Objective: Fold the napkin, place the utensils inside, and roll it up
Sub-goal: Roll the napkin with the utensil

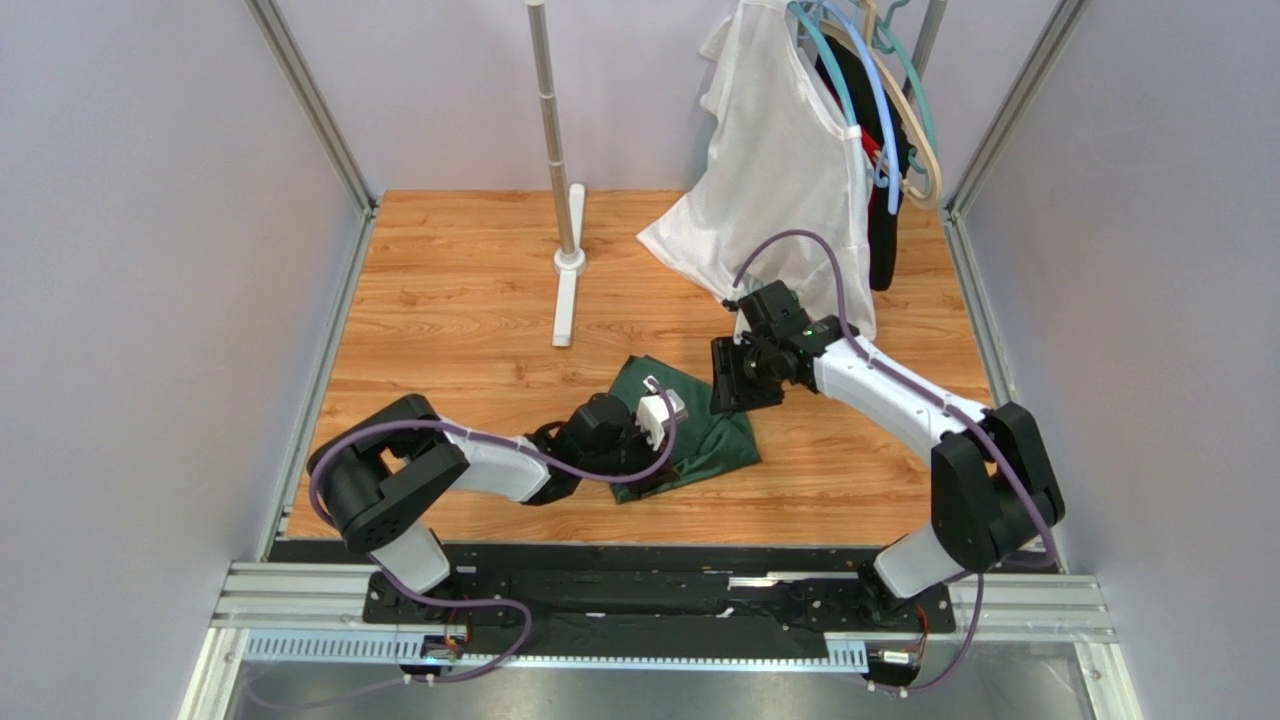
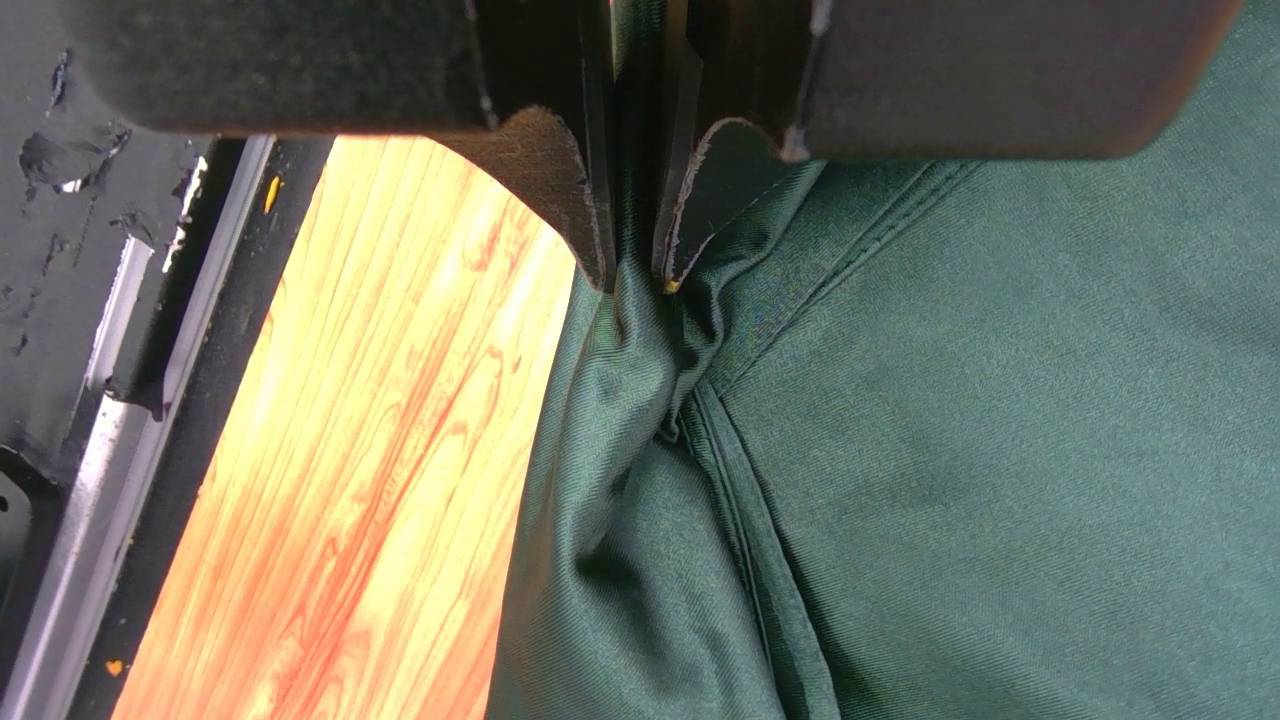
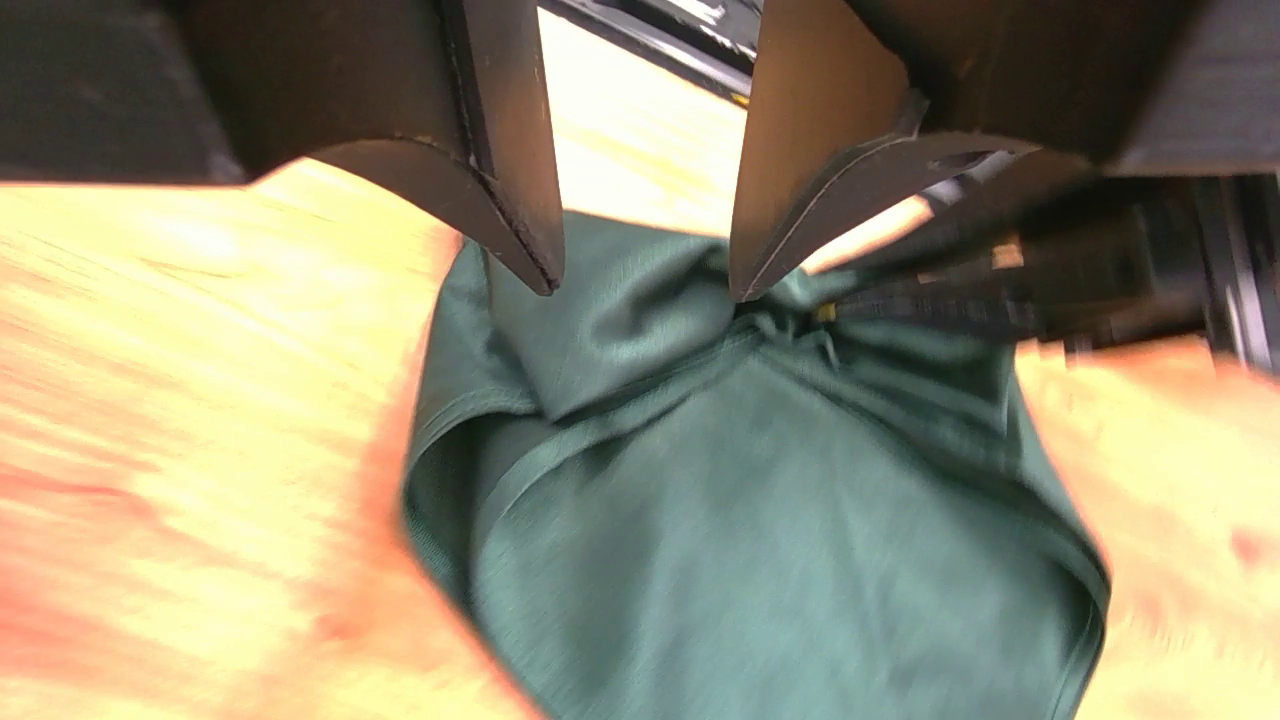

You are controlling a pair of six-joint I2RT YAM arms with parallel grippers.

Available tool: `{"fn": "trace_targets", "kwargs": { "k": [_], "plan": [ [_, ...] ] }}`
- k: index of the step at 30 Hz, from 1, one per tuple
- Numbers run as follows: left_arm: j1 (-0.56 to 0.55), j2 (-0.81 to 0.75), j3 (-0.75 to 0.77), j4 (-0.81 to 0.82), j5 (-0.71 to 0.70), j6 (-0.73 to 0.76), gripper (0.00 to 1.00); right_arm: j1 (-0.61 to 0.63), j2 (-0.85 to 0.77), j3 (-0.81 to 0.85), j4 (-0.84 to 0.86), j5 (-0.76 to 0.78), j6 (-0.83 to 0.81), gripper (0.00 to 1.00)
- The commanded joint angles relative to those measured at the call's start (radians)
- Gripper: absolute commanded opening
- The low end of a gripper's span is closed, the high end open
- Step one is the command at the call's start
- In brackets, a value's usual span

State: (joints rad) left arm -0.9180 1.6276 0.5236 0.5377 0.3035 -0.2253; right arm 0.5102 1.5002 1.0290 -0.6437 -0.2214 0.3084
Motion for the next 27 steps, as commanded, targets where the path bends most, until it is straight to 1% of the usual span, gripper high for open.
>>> {"fn": "trace_targets", "kwargs": {
  "k": [1, 3, 4, 6, 8, 10, 14, 16, 20, 27],
  "plan": [
    [-0.035, 0.023, 0.007, -0.140, -0.067, 0.018, 0.19, 0.048, 0.060, 0.107, -0.089, 0.161, 0.116, 0.50],
    [-0.039, 0.021, 0.012, -0.150, -0.087, 0.012, 0.19, 0.053, 0.077, 0.120, -0.117, 0.181, 0.174, 0.51],
    [-0.041, 0.021, 0.013, -0.157, -0.093, 0.011, 0.19, 0.054, 0.095, 0.134, -0.134, 0.212, 0.191, 0.51],
    [-0.047, 0.021, 0.021, -0.168, -0.118, 0.007, 0.19, 0.057, 0.123, 0.149, -0.192, 0.220, 0.219, 0.52],
    [-0.058, 0.018, 0.032, -0.183, -0.139, 0.004, 0.19, 0.074, 0.155, 0.170, -0.241, 0.272, 0.242, 0.52],
    [-0.068, 0.015, 0.038, -0.196, -0.155, 0.000, 0.18, 0.100, 0.169, 0.180, -0.258, 0.307, 0.283, 0.52],
    [-0.093, -0.015, 0.049, -0.232, -0.227, -0.011, 0.18, 0.123, 0.210, 0.210, -0.286, 0.315, 0.343, 0.52],
    [-0.101, -0.032, 0.052, -0.257, -0.239, -0.003, 0.18, 0.142, 0.227, 0.227, -0.313, 0.339, 0.362, 0.52],
    [-0.116, -0.043, 0.050, -0.266, -0.265, -0.002, 0.18, 0.165, 0.253, 0.237, -0.309, 0.356, 0.414, 0.53],
    [-0.148, -0.054, 0.062, -0.286, -0.291, 0.009, 0.17, 0.177, 0.285, 0.233, -0.303, 0.375, 0.457, 0.54]
  ]
}}
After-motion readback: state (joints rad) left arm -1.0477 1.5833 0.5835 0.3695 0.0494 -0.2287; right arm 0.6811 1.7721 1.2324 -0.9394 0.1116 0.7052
